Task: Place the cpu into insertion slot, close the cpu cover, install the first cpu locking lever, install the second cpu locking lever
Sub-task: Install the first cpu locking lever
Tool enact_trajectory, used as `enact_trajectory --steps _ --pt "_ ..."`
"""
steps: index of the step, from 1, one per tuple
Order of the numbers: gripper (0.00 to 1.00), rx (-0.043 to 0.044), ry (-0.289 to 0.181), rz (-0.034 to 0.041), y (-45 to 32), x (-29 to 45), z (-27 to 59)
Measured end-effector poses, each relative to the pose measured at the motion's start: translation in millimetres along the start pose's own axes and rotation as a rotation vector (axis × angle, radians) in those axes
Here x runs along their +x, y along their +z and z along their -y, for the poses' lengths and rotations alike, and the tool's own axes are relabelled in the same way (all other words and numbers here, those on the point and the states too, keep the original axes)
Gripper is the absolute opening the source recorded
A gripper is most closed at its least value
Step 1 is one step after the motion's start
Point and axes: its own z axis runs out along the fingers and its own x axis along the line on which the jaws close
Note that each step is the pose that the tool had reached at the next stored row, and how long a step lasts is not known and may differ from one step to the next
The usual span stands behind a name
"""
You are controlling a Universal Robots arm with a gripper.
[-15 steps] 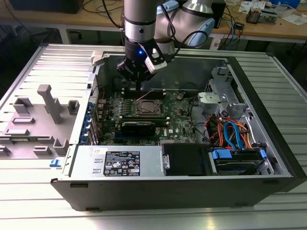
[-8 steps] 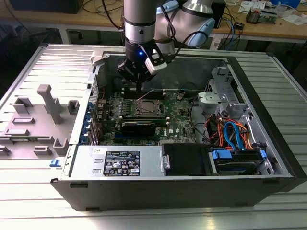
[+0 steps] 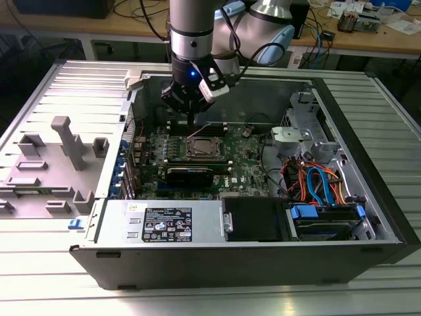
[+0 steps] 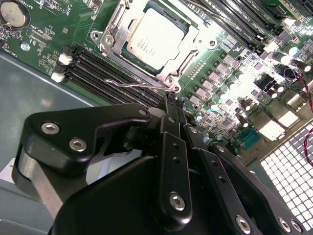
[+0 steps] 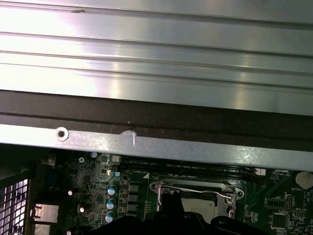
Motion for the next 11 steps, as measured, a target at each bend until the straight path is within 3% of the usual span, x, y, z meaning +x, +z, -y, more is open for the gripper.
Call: enact_trajectory --steps 11 --pt "0.11 0.0 0.0 0.0005 4.0 -6.0 0.4"
